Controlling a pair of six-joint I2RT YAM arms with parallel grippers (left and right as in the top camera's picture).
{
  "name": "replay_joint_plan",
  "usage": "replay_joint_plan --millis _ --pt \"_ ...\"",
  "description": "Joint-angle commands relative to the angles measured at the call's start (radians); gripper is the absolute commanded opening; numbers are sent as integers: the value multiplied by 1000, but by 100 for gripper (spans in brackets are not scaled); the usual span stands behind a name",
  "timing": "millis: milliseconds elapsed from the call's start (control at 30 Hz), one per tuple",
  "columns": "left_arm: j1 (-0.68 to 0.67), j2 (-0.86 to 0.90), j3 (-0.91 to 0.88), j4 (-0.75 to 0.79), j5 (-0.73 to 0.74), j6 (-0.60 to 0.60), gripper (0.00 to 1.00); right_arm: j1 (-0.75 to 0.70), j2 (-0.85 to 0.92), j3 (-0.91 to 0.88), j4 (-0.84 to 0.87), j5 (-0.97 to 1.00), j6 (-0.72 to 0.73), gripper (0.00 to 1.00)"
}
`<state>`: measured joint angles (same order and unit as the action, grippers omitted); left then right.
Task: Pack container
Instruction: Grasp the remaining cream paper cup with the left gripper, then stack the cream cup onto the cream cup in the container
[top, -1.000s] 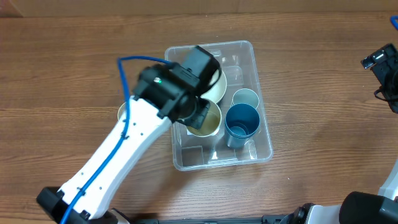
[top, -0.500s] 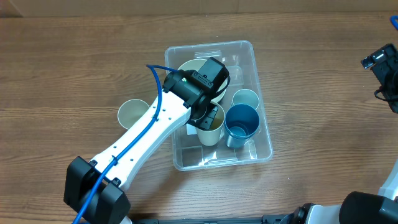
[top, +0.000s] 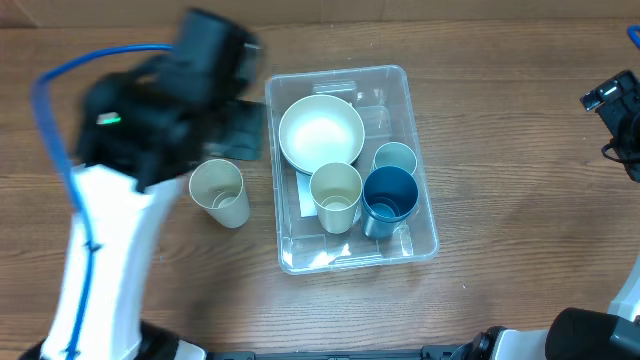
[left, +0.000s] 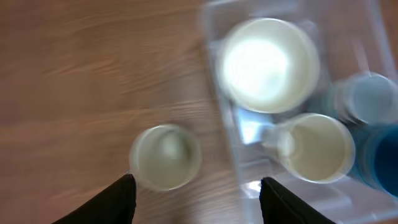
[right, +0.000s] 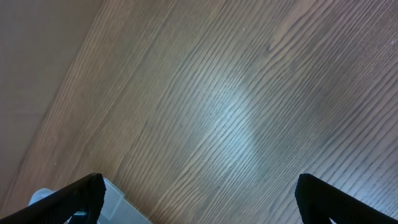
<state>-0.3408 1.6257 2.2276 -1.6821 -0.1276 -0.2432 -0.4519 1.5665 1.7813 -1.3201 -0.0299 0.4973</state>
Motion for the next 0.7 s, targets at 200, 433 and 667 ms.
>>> replay_joint_plan --millis 200,433,667 --pt "250 -55 -572 147 118 22 58 -2 -1 5 5 -1 5 100" --pt "263 -48 -875 356 95 -10 53 -2 -1 5 5 -1 5 100" --pt "269 -49 -837 346 90 -15 4 -2 -1 5 5 -1 5 100"
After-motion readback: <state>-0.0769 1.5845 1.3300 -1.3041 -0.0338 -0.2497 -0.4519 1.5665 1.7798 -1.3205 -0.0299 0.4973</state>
